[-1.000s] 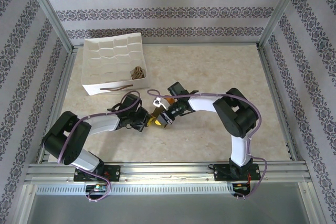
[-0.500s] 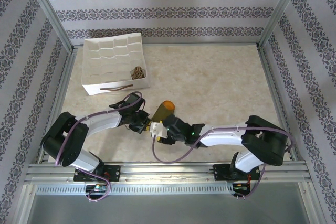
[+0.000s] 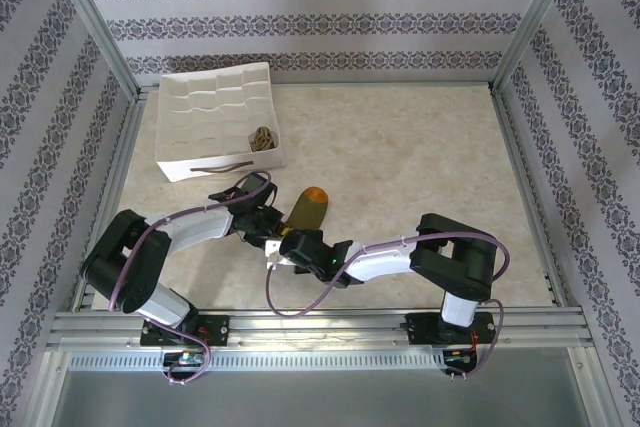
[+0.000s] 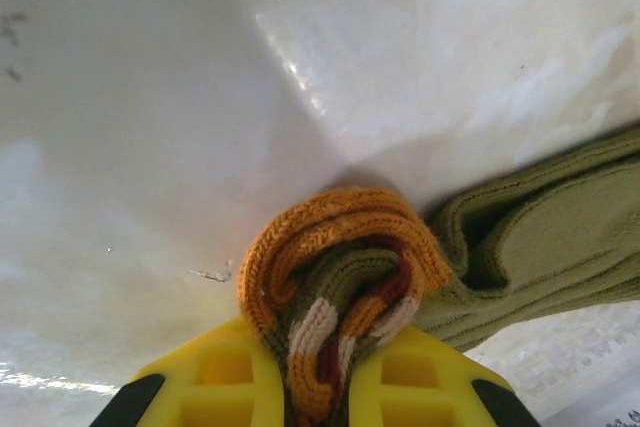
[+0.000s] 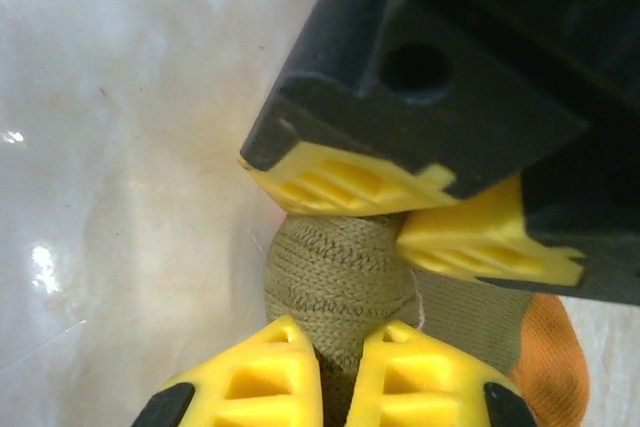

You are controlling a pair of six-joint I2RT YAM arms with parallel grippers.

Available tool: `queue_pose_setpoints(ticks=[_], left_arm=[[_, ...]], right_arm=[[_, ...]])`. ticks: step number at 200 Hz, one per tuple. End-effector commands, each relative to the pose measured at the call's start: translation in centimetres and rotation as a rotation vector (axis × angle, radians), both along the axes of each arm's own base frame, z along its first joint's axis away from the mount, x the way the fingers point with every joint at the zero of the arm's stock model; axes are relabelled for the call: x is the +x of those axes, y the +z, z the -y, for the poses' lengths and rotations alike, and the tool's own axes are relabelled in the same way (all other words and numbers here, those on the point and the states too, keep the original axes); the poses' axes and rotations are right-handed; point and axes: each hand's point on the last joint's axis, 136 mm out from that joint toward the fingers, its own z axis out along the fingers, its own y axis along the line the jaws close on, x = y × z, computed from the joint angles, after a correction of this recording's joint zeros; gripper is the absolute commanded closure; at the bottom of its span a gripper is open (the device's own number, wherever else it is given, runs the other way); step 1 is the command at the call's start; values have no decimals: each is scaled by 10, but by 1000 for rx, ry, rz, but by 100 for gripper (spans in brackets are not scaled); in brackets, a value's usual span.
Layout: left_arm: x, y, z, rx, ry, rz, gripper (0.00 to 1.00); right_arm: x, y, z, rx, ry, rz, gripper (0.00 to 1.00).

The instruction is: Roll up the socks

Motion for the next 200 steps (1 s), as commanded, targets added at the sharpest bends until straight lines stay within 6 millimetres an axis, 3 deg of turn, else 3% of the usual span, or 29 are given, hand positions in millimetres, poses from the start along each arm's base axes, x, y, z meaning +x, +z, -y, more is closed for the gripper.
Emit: queue_pose_setpoints(ticks=[1,20,34,48,96,161,200], left_arm=[[-27,2,-16,25,-12,-81,65],[-15,16,-20,-12,30,-19,34],[-7,26,-24,-28,49,16,24],[-2,34,-26,-41,62,40,19],[7,40,-28,-63,58,92,19],[15,38,-1,-160,-20,162,30],[21,28,19,-189,-50,167,31]], right_arm=[[-9,-38,29,-77,-70,-180,100],[-23,-46,33,1,-94,-334,100],[-32,-51,37,65,-120,-445,100],[-39,-53,39,131,-137,-539,100],[-42,-54,49,255,-201,-773,100],[-23,-53,55,399,-353,-1102,100],[-12,-58,60,454,-432,-1191,100]])
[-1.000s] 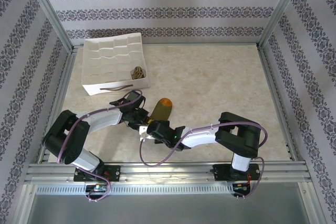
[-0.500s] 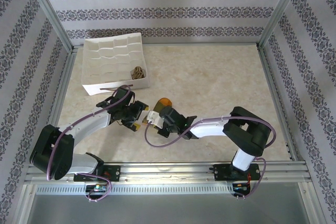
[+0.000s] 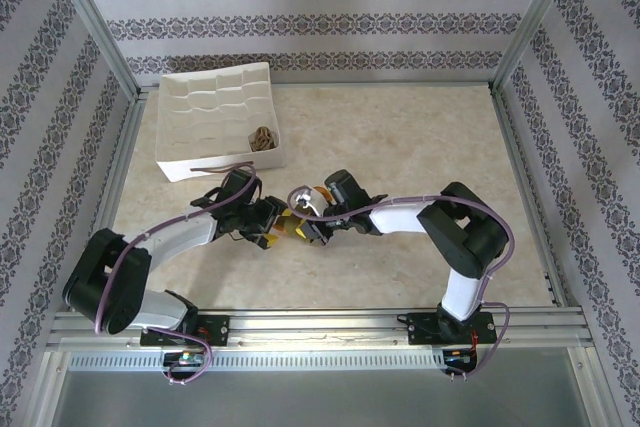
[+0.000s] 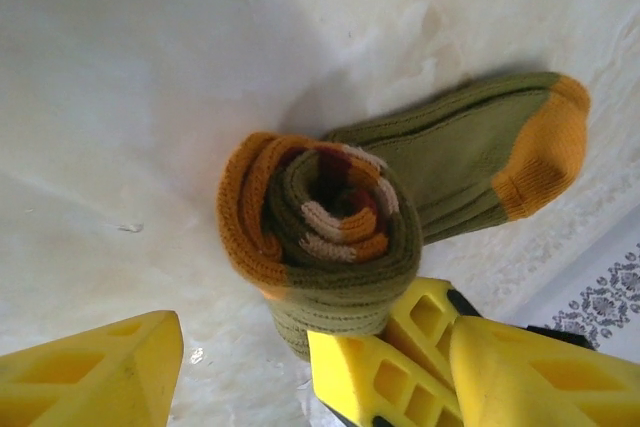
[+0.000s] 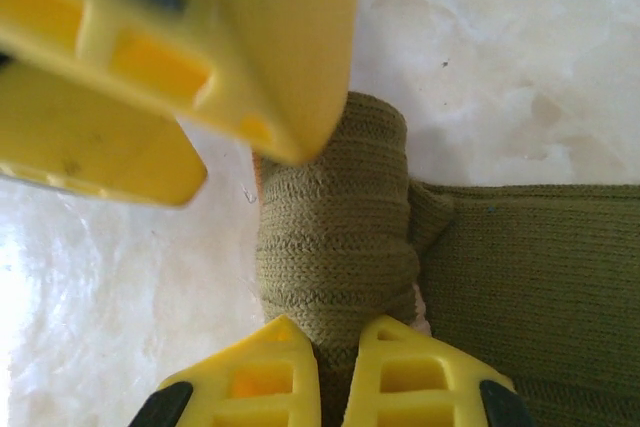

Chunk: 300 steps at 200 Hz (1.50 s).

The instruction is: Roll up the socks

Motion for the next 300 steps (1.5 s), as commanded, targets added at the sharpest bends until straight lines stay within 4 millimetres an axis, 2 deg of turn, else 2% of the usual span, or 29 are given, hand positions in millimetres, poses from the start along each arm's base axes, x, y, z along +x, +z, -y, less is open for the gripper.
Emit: queue_pose_setpoints(ticks=[1,29,54,64,83,92,103,128,149,165,177,199,217,251,274,300], left_arm=[[7,-3,16,-41,-29,32,31],[12,-16,22,-37,-38,19,34],[11,-39,24,-6,-77,-19,43],[7,-50,23,1,-83,-49,54],[-9,-65,17,12,-76,-112,88],[-16,-67,13,17,-70,-131,100],[-26,-66,7,33,-68,-150,100],[-46,-51,-12,90,-47,-176,100],[-55,-38,-20,130,-30,-166,100],[-56,-35,-18,137,-34,-173,100],[-55,-37,-16,150,-42,-190,100],[-57,-41,-14,176,-66,-241,100],[-58,-42,-12,182,-84,-268,100],[-61,-45,-9,192,-126,-311,100],[-63,-44,-9,192,-132,-318,100],[-63,-42,-9,189,-129,-314,100]], right_arm=[[-42,-64,42,-189,-58,-321,100],[-39,-66,44,-173,-73,-366,100],[-35,-67,46,-162,-90,-382,100],[-32,-68,48,-165,-94,-375,100],[-25,-65,49,-191,-90,-314,100],[-21,-61,48,-195,-74,-271,100],[-17,-54,43,-200,-36,-209,99],[-12,-31,23,-216,101,11,73],[-15,-1,9,-230,179,314,58],[-21,24,5,-229,144,500,49],[-30,33,2,-240,104,577,47],[-54,33,-6,-318,79,717,46],[-58,30,-15,-398,53,812,46],[-50,19,-30,-538,42,921,46],[-33,15,-26,-657,1,994,47],[-25,6,-17,-771,7,1031,51]])
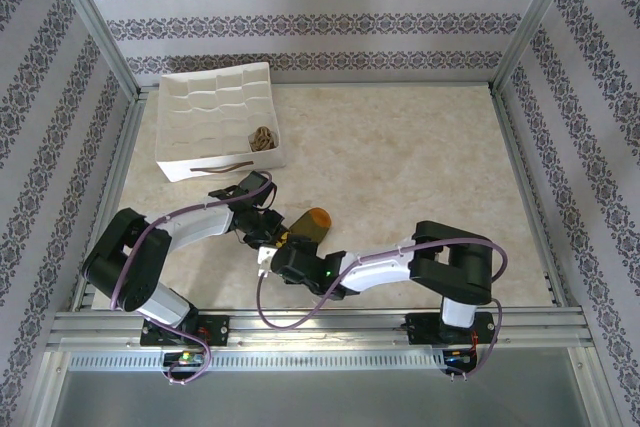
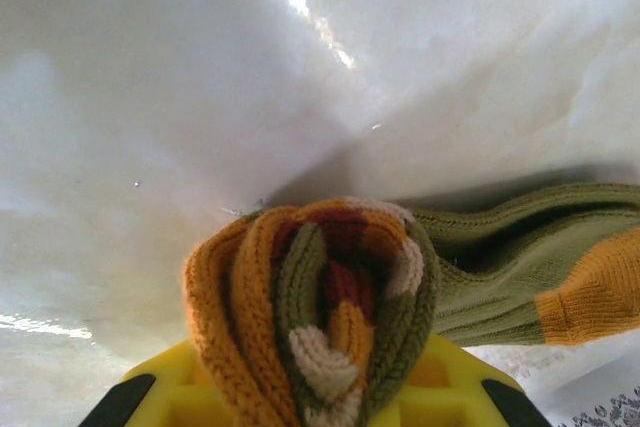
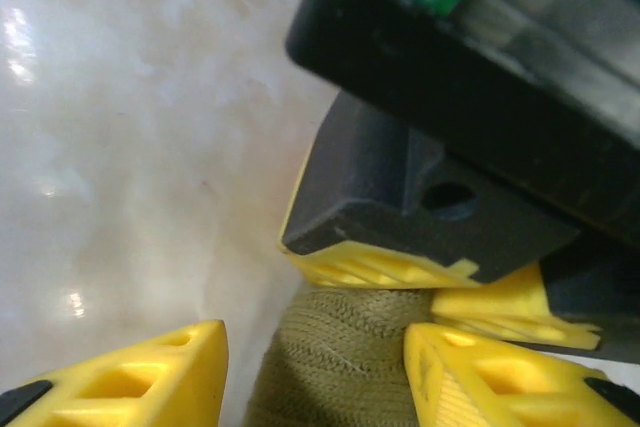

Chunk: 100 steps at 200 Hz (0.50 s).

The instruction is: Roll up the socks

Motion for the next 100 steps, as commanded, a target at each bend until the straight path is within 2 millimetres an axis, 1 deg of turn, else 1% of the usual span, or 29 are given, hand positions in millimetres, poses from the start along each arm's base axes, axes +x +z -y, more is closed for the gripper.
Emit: queue_pose_setpoints(ticks=[1,24,33,42,58,79,88,100], left_arm=[[-32,-13,-12,68,-38,-118,100],[-32,-11,-11,58,-34,-118,100],[-33,-10,-11,54,-28,-116,100],[-32,-9,-11,50,-24,-112,100],[-33,-8,-10,42,-17,-112,100],[-31,-8,-7,24,-9,-109,100],[-30,-7,-6,16,-3,-102,96],[-26,-5,-5,8,5,-84,85]], right_arm=[[28,4,19,-127,-108,147,51],[32,-15,32,-198,-139,145,55],[32,-22,36,-210,-148,127,59],[31,-28,40,-213,-153,94,68],[30,-33,44,-208,-163,50,83],[25,-41,50,-195,-170,-33,98],[21,-45,53,-182,-171,-79,100],[14,-49,56,-166,-172,-142,100]])
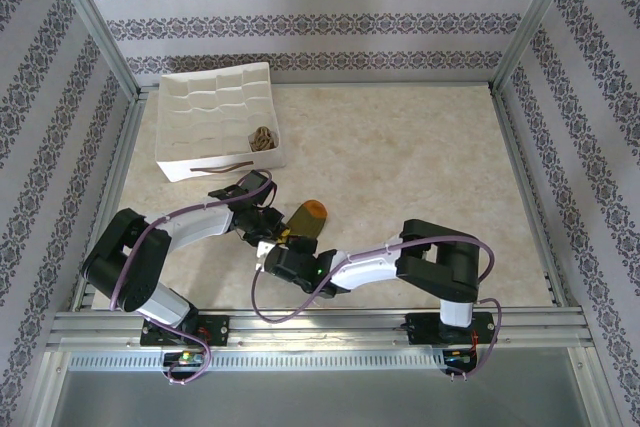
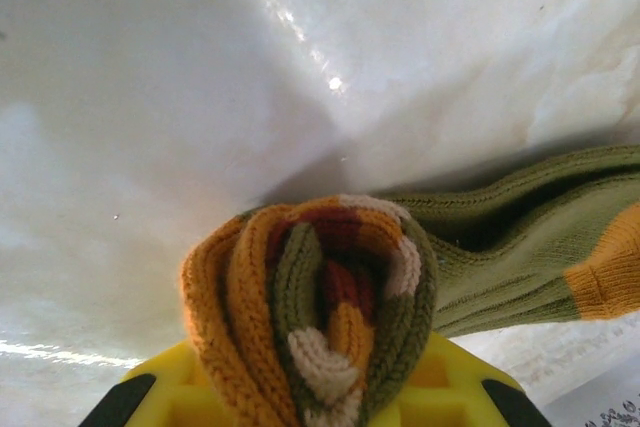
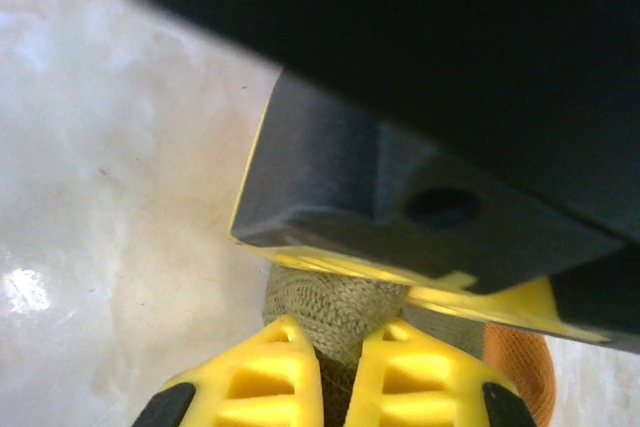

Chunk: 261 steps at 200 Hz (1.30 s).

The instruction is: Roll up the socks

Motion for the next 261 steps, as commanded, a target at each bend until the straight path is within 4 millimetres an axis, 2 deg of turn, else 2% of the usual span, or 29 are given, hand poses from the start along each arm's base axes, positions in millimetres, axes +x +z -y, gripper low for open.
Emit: queue_pose_setpoints(ticks=[1,29,40,55,76,120,158,204,261], left_arm=[[-35,-5,-3,-9,-17,-121,84],[-22,6,-1,-26,7,-55,44],[-17,12,-1,-33,16,-29,32],[-13,18,-2,-40,28,-2,22],[-7,25,-4,-47,45,28,15],[2,35,-13,-47,71,95,10],[-1,33,-14,-59,68,90,10],[1,39,-12,-66,46,117,20],[2,35,-7,-97,24,138,25]], right_arm=[[-4,-41,48,-109,-78,-173,100],[-21,-53,56,-42,-107,-344,100],[-29,-59,58,-4,-116,-432,100],[-36,-63,61,36,-128,-498,100],[-39,-65,64,81,-145,-568,100],[-38,-63,67,181,-175,-701,100],[-38,-67,73,217,-217,-797,100],[-36,-70,79,279,-280,-903,100],[-35,-74,85,428,-361,-1090,100]])
